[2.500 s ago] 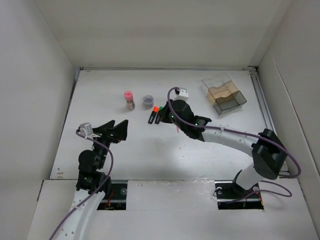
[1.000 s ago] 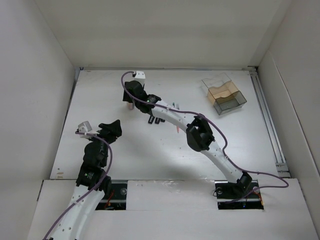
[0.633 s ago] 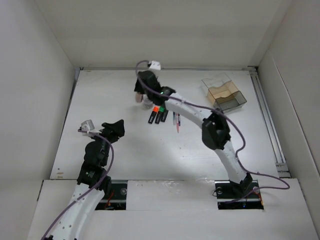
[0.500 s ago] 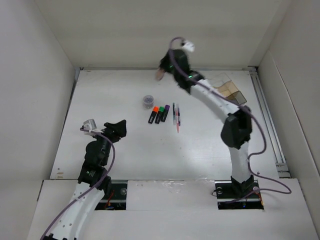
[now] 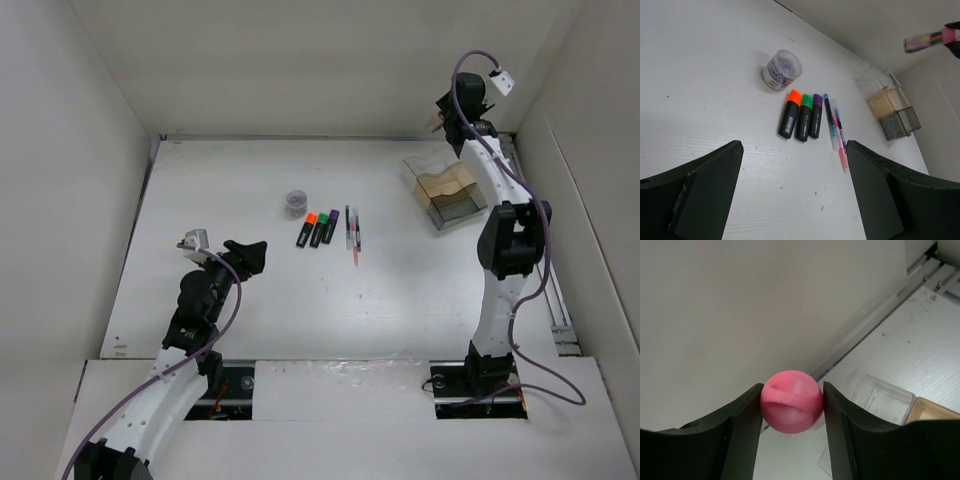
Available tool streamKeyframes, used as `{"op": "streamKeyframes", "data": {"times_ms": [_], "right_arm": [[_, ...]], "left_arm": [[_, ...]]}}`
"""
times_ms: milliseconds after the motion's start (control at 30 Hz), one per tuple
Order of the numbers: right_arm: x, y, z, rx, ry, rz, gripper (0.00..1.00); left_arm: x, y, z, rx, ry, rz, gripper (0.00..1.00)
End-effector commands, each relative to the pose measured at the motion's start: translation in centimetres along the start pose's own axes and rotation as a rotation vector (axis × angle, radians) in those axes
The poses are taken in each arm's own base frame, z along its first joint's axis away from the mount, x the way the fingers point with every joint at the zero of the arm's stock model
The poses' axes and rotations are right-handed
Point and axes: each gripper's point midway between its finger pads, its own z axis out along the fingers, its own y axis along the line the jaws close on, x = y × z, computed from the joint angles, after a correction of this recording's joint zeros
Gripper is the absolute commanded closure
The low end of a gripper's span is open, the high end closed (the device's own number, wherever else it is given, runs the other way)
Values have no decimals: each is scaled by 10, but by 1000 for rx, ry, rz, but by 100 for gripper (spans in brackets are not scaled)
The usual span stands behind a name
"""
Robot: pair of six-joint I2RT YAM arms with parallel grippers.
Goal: Sort the stationery into containers
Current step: Place the stationery in the storage box.
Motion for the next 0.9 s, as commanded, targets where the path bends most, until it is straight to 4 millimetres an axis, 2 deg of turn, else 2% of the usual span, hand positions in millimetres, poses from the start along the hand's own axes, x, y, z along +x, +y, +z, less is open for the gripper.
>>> {"op": "streamKeyframes", "data": {"times_ms": [0,33,67,167,200,267,333,400,500,600,667,800,867], "right_arm": [[-19,8,9,-21,-22,27,63],[-21,1,11,-6,-20,24,63],[-10,-6,15,8,-4,0,63],[-2,-21,20,52,-18,-38,63],[9,-31,24,80,-7,-54,63],[13,-44,27,104,-10,-59,63],[20,-50,28,111,-1,-75,63],[15,-56,30,127,-13,-72,63],[20,-67,37,156,-12,-90,63],[35,-78,45,182,3,-116,62],[38,-81,47,197,3,-124,62],[48,-91,50,217,14,-145,57],[47,-92,50,224,8,-146,55]], "left_arm": [[-8,-14,3,64,-30,14,18],[-9,-17,3,80,-33,14,18],[-7,-16,4,74,-26,14,18],[-8,-16,6,76,-28,14,18],[-8,-16,6,76,-28,14,18],[-4,-16,6,80,-13,15,18],[-7,-18,6,87,-23,15,18],[-7,-18,6,87,-23,15,18],[-7,-18,6,87,-23,15,18],[-7,-18,6,87,-23,15,18],[-5,-17,6,82,-16,15,18],[-5,-17,7,83,-17,15,18],[-5,-17,7,83,-17,15,18]]}}
